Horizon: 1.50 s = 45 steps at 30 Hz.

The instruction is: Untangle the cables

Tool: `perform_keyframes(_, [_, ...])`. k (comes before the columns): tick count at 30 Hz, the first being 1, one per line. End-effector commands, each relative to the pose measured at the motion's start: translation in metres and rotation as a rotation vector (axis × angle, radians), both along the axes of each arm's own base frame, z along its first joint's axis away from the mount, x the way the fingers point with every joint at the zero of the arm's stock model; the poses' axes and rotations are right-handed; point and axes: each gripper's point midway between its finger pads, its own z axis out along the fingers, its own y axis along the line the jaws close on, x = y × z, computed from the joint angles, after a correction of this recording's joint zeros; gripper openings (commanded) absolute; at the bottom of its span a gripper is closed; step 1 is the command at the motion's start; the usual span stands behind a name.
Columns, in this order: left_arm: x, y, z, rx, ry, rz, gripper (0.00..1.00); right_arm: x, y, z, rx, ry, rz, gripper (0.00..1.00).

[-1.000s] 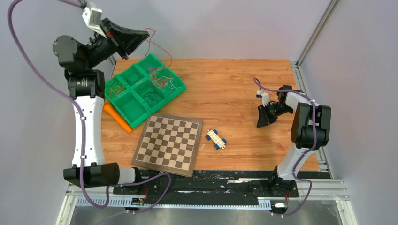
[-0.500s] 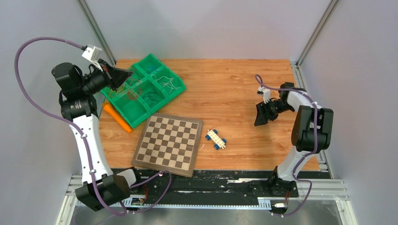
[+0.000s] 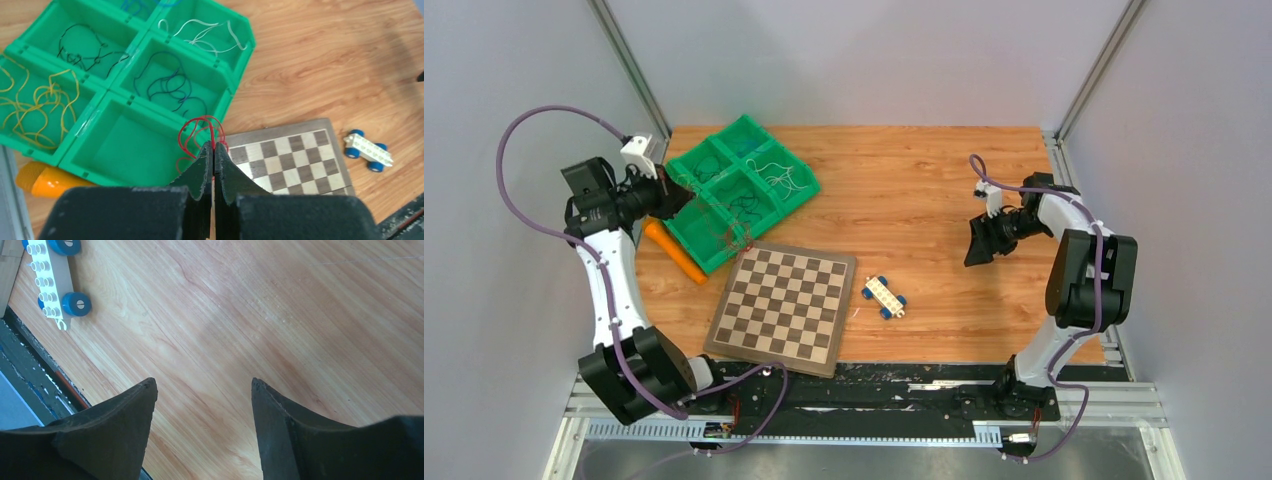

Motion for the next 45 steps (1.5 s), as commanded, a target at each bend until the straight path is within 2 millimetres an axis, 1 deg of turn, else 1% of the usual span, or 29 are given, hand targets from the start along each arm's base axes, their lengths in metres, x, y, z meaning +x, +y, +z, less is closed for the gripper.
perform_keyframes(1, [0.017, 0.030, -0.011, 0.142, -0.037, 0.054, 0.00, 0.008, 0.004, 0.023, 0.019, -0.071, 0.007, 0.68])
perform_keyframes(2, [0.023, 0.037, -0.014, 0.155, -0.035, 0.066, 0.00, 0.008, 0.004, 0.023, 0.016, -0.073, 0.007, 0.68])
perform_keyframes(4, [0.032, 0.052, -0.013, 0.193, -0.040, 0.119, 0.00, 0.008, 0.004, 0.025, 0.018, -0.075, 0.004, 0.68])
perform_keyframes(6, [0.039, 0.065, -0.007, 0.218, -0.052, 0.162, 0.00, 0.007, 0.005, 0.029, 0.023, -0.079, 0.001, 0.68])
perform_keyframes(8, [0.044, 0.074, 0.003, 0.251, -0.076, 0.182, 0.00, 0.007, 0.009, 0.038, 0.047, -0.091, -0.001, 0.68])
perform_keyframes(9, [0.045, 0.079, 0.003, 0.275, -0.079, 0.199, 0.00, 0.008, 0.012, 0.046, 0.064, -0.107, -0.001, 0.69])
perform_keyframes(10, [0.047, 0.083, 0.007, 0.294, -0.093, 0.211, 0.00, 0.009, 0.016, 0.056, 0.088, -0.127, 0.000, 0.69])
perform_keyframes(13, [0.052, 0.098, 0.008, 0.347, -0.098, 0.264, 0.00, 0.014, 0.029, 0.087, 0.136, -0.203, 0.012, 0.70])
perform_keyframes(15, [0.055, 0.104, 0.010, 0.362, -0.097, 0.279, 0.00, 0.018, 0.037, 0.106, 0.151, -0.245, 0.024, 0.71])
perform_keyframes(18, [0.061, 0.112, 0.016, 0.380, -0.107, 0.299, 0.00, 0.020, 0.048, 0.126, 0.158, -0.293, 0.047, 0.73])
perform_keyframes(19, [0.063, 0.116, 0.015, 0.388, -0.102, 0.311, 0.00, 0.020, 0.051, 0.132, 0.159, -0.307, 0.054, 0.73])
perform_keyframes(20, [0.065, 0.119, 0.016, 0.399, -0.101, 0.320, 0.00, 0.020, 0.054, 0.136, 0.163, -0.315, 0.059, 0.73])
perform_keyframes(24, [0.071, 0.131, 0.006, 0.414, -0.076, 0.352, 0.00, 0.020, 0.068, 0.144, 0.166, -0.325, 0.086, 0.73])
perform_keyframes(25, [0.072, 0.131, 0.003, 0.410, -0.072, 0.348, 0.00, 0.018, 0.072, 0.146, 0.165, -0.328, 0.098, 0.73])
perform_keyframes(26, [0.073, 0.125, 0.001, 0.391, -0.075, 0.318, 0.00, 0.018, 0.075, 0.148, 0.162, -0.333, 0.105, 0.73])
perform_keyframes(27, [0.071, 0.119, -0.004, 0.372, -0.061, 0.291, 0.00, 0.016, 0.080, 0.149, 0.160, -0.338, 0.120, 0.73])
perform_keyframes(28, [0.070, 0.105, -0.009, 0.338, -0.065, 0.219, 0.00, 0.014, 0.086, 0.150, 0.155, -0.341, 0.142, 0.73])
perform_keyframes(30, [0.064, 0.082, -0.026, 0.272, -0.028, 0.117, 0.00, 0.010, 0.090, 0.148, 0.141, -0.346, 0.163, 0.73])
perform_keyframes(31, [0.059, 0.074, -0.041, 0.241, 0.021, 0.092, 0.00, 0.010, 0.091, 0.145, 0.133, -0.344, 0.169, 0.73])
perform_keyframes(32, [0.057, 0.067, -0.049, 0.231, 0.040, 0.065, 0.00, 0.009, 0.091, 0.144, 0.129, -0.343, 0.172, 0.73])
perform_keyframes(33, [0.052, 0.062, -0.066, 0.210, 0.089, 0.051, 0.00, 0.008, 0.091, 0.142, 0.126, -0.338, 0.172, 0.73])
perform_keyframes(34, [0.051, 0.057, -0.076, 0.210, 0.114, 0.038, 0.00, 0.008, 0.091, 0.141, 0.126, -0.334, 0.172, 0.73])
perform_keyframes(37, [0.044, 0.046, -0.114, 0.203, 0.202, 0.025, 0.00, 0.008, 0.091, 0.137, 0.124, -0.324, 0.171, 0.73])
perform_keyframes(38, [0.046, 0.040, -0.123, 0.205, 0.220, 0.011, 0.00, 0.008, 0.091, 0.137, 0.125, -0.321, 0.170, 0.72])
perform_keyframes(39, [0.044, 0.040, -0.135, 0.218, 0.251, 0.021, 0.00, 0.008, 0.091, 0.136, 0.125, -0.320, 0.170, 0.72])
perform_keyframes(40, [0.047, 0.036, -0.144, 0.227, 0.263, 0.012, 0.00, 0.008, 0.091, 0.136, 0.124, -0.320, 0.169, 0.72])
perform_keyframes(41, [0.046, 0.037, -0.153, 0.237, 0.287, 0.028, 0.00, 0.008, 0.091, 0.135, 0.125, -0.316, 0.168, 0.72])
perform_keyframes(44, [0.054, 0.035, -0.175, 0.256, 0.325, 0.030, 0.00, 0.006, 0.091, 0.133, 0.122, -0.307, 0.166, 0.72])
perform_keyframes(45, [0.056, 0.036, -0.180, 0.267, 0.336, 0.033, 0.00, 0.005, 0.090, 0.132, 0.120, -0.307, 0.166, 0.72])
